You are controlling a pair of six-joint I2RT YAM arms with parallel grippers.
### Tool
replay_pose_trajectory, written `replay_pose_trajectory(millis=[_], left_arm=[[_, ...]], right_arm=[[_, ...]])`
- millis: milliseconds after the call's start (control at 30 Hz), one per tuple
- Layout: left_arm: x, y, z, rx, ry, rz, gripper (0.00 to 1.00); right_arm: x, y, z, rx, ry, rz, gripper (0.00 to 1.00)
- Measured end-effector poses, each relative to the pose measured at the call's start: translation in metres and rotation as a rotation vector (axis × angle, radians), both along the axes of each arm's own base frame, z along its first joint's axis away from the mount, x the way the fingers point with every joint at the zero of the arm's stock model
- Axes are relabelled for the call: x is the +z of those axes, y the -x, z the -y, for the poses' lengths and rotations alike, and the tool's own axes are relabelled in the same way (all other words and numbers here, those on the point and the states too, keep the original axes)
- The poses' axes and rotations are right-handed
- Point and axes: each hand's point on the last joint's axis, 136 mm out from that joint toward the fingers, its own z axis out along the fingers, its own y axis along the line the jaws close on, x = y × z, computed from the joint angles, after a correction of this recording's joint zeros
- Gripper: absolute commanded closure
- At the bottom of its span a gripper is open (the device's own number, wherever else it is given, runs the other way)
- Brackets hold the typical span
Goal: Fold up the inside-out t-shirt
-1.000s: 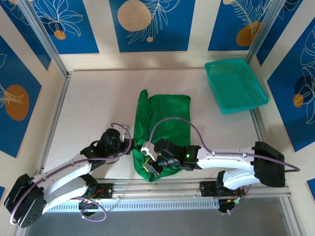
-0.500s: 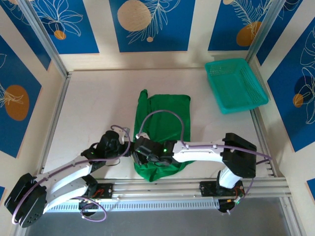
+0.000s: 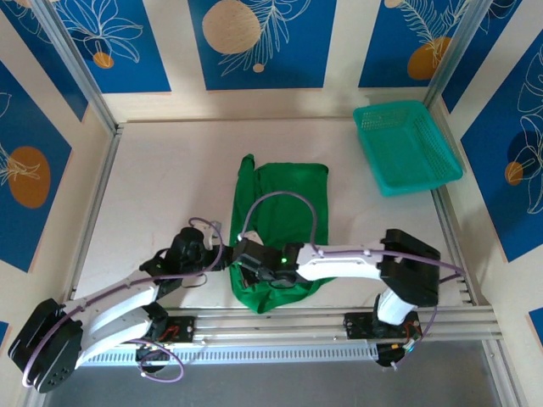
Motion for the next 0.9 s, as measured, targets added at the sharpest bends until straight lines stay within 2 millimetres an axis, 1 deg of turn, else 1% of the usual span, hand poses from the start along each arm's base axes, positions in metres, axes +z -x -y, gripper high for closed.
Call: replay_pose_trajectory(millis=[67,100,167,233,267,367,400,467,500,567,633,667,733,833,900], left_arm=[[0.0,-0.002,-0.002,0.01,-0.001,0.002,1.0],[0.0,-0.003,-0.002,0.012,-0.001,0.003,1.0],[-0.001,-0.004,-0.002,0.015,-0.002,0.002,1.0],[-0.003,-0.004,-0.003,0.015,-0.005,0.003,1.0],[-0.006,-0.004,-0.004,0.015,-0.009,0.0,1.0],[-0.014,0.0,-0.006,0.003,-0.022,-0.015,1.0],[-0.017,0.002,-0.007,0.0,-0.028,-0.022,1.0],[-0.023,-0.001,-0.011,0.019,-0.051,-0.026,1.0],[-0.026,-0.004,-0.015,0.036,-0.068,-0.026,1.0],[-0.032,-0.006,-0.019,0.047,-0.09,-0.035,1.0],[-0.036,-0.006,-0.02,0.047,-0.102,-0.045,1.0],[-0.037,-0.006,-0.02,0.045,-0.104,-0.045,1.0],[-0.04,-0.006,-0.02,0.042,-0.11,-0.051,1.0],[-0.041,-0.005,-0.018,0.035,-0.107,-0.058,1.0],[-0.039,-0.006,-0.016,0.033,-0.094,-0.05,1.0]], right_arm=[[0.015,0.009,0.001,0.072,-0.056,0.031,0.92],[0.021,0.012,0.001,0.099,-0.078,0.04,0.92],[0.026,0.019,0.002,0.16,-0.113,0.061,0.91],[0.021,0.025,0.005,0.204,-0.127,0.066,0.94],[0.015,0.028,0.007,0.224,-0.125,0.063,0.95],[0.003,0.037,0.012,0.26,-0.119,0.053,0.91],[0.001,0.04,0.011,0.277,-0.121,0.057,0.87],[-0.001,0.055,0.009,0.34,-0.12,0.052,0.76],[-0.003,0.065,0.008,0.386,-0.116,0.05,0.71],[-0.005,0.085,0.006,0.471,-0.111,0.049,0.68],[-0.008,0.1,0.005,0.536,-0.109,0.04,0.68],[-0.01,0.103,0.005,0.549,-0.106,0.036,0.68],[-0.012,0.102,0.007,0.554,-0.099,0.039,0.68],[-0.012,0.093,0.008,0.538,-0.083,0.072,0.61],[-0.012,0.086,0.01,0.528,-0.064,0.104,0.59]])
